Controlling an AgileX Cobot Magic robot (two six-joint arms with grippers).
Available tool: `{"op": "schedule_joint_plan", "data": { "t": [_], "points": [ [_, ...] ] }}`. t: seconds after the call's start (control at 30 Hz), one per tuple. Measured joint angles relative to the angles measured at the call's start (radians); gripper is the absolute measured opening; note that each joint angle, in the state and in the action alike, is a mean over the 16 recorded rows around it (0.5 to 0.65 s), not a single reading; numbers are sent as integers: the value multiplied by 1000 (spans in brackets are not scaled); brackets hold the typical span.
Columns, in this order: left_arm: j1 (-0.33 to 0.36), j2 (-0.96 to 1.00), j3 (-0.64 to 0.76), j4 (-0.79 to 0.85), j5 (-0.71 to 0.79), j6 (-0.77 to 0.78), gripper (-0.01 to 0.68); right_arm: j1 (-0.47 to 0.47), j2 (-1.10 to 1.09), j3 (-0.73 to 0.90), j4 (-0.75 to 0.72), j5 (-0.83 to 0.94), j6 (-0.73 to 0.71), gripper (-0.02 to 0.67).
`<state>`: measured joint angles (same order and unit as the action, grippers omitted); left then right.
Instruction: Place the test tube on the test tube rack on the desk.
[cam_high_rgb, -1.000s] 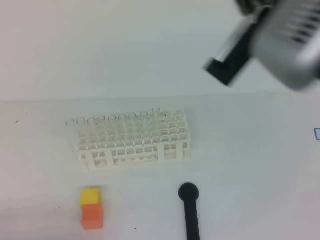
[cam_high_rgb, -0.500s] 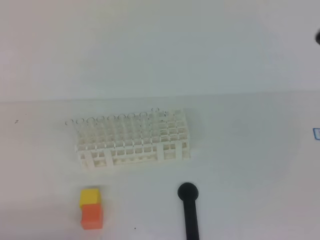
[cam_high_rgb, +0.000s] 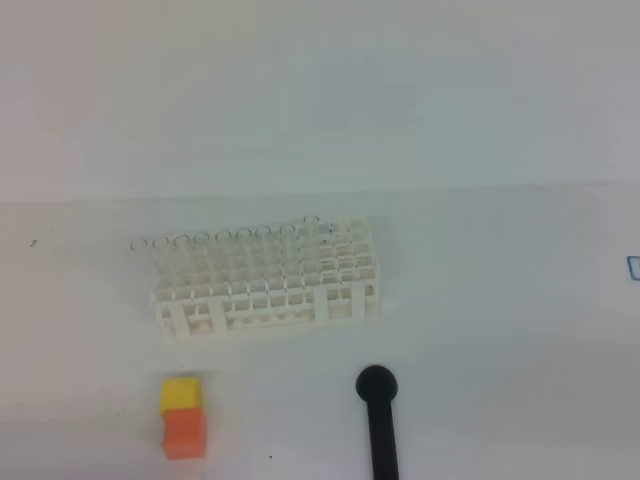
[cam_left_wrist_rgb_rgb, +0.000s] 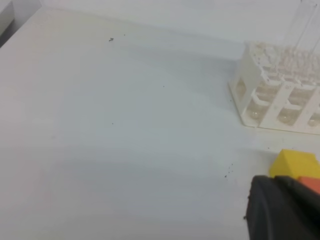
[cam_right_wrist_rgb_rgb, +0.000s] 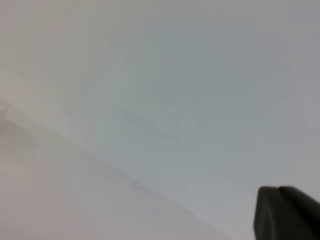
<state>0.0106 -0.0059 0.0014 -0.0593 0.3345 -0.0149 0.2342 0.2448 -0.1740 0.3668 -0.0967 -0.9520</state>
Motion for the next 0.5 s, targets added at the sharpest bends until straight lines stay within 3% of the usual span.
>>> {"op": "schedule_joint_plan", "data": {
  "t": [0.23, 0.5],
  "points": [
    [0, 0, 0, 0, 0, 0, -1, -89, -109, 100, 77, 85, 0, -1],
    [0, 0, 0, 0, 1, 0, -1, -102, -153, 148, -39, 99, 25, -1]
  ]
}}
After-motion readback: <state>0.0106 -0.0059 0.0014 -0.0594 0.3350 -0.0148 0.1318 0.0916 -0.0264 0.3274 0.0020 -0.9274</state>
